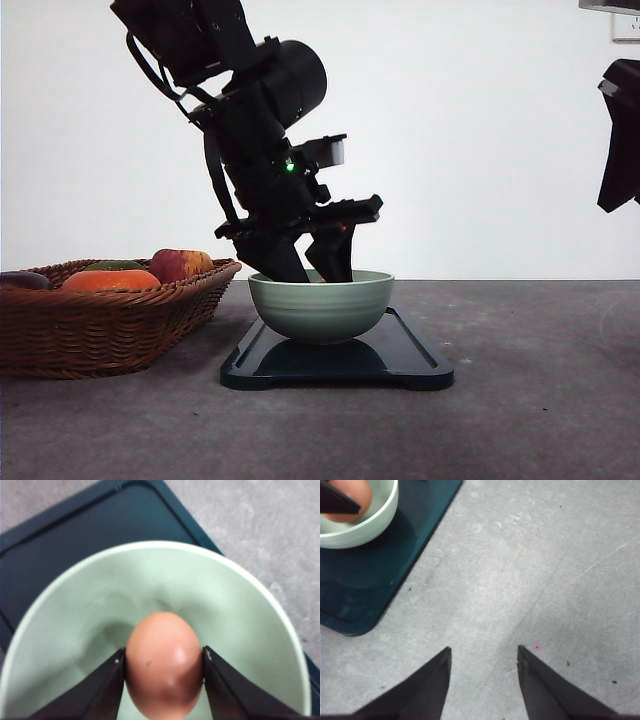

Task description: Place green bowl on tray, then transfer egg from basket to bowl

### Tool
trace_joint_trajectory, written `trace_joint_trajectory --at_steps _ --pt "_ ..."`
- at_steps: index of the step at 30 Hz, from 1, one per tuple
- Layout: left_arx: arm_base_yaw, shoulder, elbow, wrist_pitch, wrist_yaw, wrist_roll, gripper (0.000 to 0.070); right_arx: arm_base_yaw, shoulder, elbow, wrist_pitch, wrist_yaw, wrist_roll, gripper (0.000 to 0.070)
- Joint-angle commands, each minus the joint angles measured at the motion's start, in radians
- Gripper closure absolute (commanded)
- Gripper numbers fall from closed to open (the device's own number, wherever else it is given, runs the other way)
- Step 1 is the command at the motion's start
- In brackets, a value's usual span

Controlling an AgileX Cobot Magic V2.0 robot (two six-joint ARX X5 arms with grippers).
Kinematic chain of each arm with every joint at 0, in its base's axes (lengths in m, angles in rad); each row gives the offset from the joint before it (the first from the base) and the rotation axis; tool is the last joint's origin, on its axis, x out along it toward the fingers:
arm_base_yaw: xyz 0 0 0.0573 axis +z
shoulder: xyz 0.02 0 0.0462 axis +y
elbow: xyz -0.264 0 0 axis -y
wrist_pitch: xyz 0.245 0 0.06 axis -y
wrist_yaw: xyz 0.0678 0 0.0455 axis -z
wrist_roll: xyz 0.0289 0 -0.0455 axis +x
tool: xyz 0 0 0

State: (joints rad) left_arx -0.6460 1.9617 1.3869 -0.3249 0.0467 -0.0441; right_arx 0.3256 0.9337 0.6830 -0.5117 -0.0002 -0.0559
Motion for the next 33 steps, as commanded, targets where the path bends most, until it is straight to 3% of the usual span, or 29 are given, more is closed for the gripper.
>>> trace_joint_trajectory --at_steps 1,3,8,20,25,33 --pt "-0.008 0.022 0.021 0.01 -0.004 0.009 0.0458 0.004 0.008 0.003 0.011 0.001 -0.008 0.044" --pt "-0.009 0.022 0.021 0.008 -0.003 0.008 0.0438 0.004 0.008 0.003 0.01 0.001 -0.008 0.044" --pt "-0.009 0.021 0.027 -0.021 -0.003 0.006 0.0256 0.004 0.008 0.003 0.01 0.001 -0.008 0.044" --pt "0.017 0.004 0.305 -0.372 0.019 0.023 0.027 0.004 0.008 0.003 0.01 0.001 -0.008 0.044" --pt "0.046 -0.063 0.309 -0.389 0.156 0.054 0.0284 0.004 0.008 0.003 0.01 0.001 -0.008 0.044" --pt "0.095 -0.188 0.234 -0.486 0.166 0.079 0.0319 0.004 0.008 0.003 0.01 0.001 -0.008 0.044"
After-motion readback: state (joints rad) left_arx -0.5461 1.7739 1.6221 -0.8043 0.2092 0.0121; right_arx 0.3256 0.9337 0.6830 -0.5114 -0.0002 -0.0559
